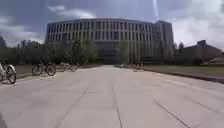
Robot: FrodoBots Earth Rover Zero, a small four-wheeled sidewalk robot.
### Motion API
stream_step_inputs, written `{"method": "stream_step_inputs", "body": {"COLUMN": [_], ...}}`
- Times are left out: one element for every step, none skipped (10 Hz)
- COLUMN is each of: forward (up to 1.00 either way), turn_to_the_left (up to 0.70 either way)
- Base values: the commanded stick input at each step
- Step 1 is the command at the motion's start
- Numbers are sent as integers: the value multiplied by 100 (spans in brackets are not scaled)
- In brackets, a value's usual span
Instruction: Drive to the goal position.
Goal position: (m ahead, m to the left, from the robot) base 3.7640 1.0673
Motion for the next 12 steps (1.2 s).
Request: {"method": "stream_step_inputs", "body": {"forward": [70,70,70,70,70,70,70,70,70,70,70,70], "turn_to_the_left": [0,0,0,7,13,13,7,0,0,0,0,0]}}
